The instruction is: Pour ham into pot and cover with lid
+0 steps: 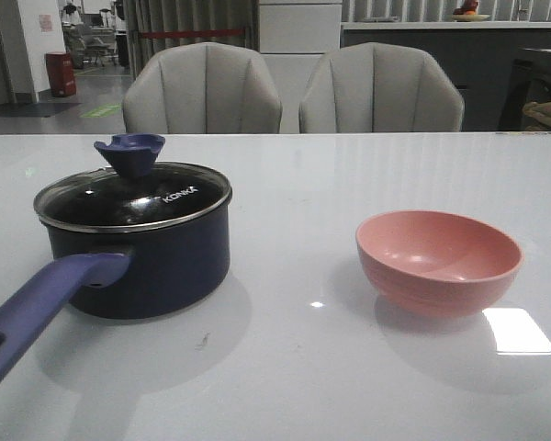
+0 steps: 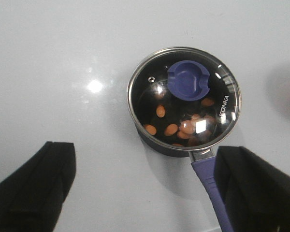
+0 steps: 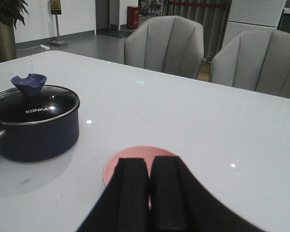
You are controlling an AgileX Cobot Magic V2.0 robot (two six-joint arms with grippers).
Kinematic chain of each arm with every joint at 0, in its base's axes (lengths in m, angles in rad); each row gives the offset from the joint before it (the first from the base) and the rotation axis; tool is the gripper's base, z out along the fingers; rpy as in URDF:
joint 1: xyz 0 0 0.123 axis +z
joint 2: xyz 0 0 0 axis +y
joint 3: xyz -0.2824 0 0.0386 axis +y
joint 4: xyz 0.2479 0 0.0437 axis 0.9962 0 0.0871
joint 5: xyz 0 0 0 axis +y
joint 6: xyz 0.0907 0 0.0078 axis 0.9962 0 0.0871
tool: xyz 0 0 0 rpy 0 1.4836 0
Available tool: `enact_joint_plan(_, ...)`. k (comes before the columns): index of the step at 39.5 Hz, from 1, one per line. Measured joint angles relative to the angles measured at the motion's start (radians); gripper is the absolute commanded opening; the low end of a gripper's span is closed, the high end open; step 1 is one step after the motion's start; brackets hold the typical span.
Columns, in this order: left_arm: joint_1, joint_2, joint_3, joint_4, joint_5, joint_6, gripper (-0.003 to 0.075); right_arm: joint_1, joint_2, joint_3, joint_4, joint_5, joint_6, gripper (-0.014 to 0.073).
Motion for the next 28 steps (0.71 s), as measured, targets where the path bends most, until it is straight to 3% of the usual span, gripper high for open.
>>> enact_joint_plan(16,0.001,-0.716,0.624,0.037,-0.406,0.000,0.0592,0.000,0.000,0.000,0.000,0.000,0.000,0.0165)
enact_joint_plan(19,0.001,-0.802,0.703,0.039,-0.435,0.000,0.0506,0.000,0.000,0.000,0.000,0.000,0.000,0.0165)
enact_joint_plan(22,0.001,-0.832,0.751,0.040,-0.447,0.000,0.0334,0.000,0.000,0.000,0.000,0.000,0.000,0.0165)
enact_joint_plan(23,0.001,-0.838,0.759,0.040,-0.450,0.000,0.0225,0.000,0.000,0.000,0.000,0.000,0.000,0.0165)
enact_joint_plan(25,0.001,-0.840,0.773,0.040,-0.458,0.000,0.0088,0.000,0.000,0.000,0.000,0.000,0.000,0.0165)
enact_joint_plan(28,0.001,-0.840,0.785,0.040,-0.479,0.000,0.0153,0.000,0.000,0.000,0.000,0.000,0.000,0.0165)
